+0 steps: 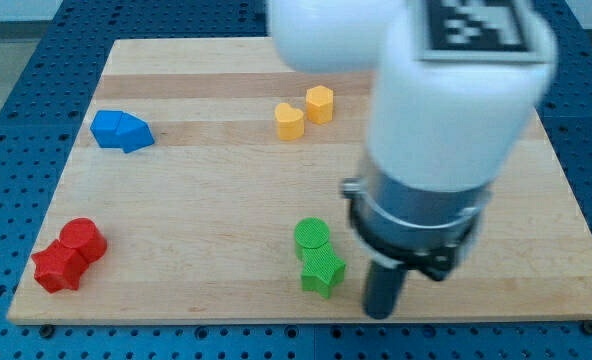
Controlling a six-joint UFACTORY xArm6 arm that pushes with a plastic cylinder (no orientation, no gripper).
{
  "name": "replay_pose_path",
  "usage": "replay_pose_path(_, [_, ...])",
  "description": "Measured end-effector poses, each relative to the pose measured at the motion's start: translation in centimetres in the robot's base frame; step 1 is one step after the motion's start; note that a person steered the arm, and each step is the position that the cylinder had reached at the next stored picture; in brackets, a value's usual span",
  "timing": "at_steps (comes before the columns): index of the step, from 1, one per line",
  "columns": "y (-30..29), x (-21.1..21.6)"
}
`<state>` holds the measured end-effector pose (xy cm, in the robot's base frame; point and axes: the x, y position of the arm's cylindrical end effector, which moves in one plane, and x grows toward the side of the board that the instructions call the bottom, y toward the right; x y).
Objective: Push the green blocks slightly up
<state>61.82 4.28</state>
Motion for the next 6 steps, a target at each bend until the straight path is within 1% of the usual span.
replay_pose_path(1, [-5.5, 0.0])
replay_pose_path(2, [-5.9, -0.9])
replay_pose_path(3, [-7.7, -4.0])
replay_pose_path(4, [-9.2, -8.0])
replay_pose_path(5, [-8.3, -10.6])
replay_pose_path(6, [-9.1, -10.9])
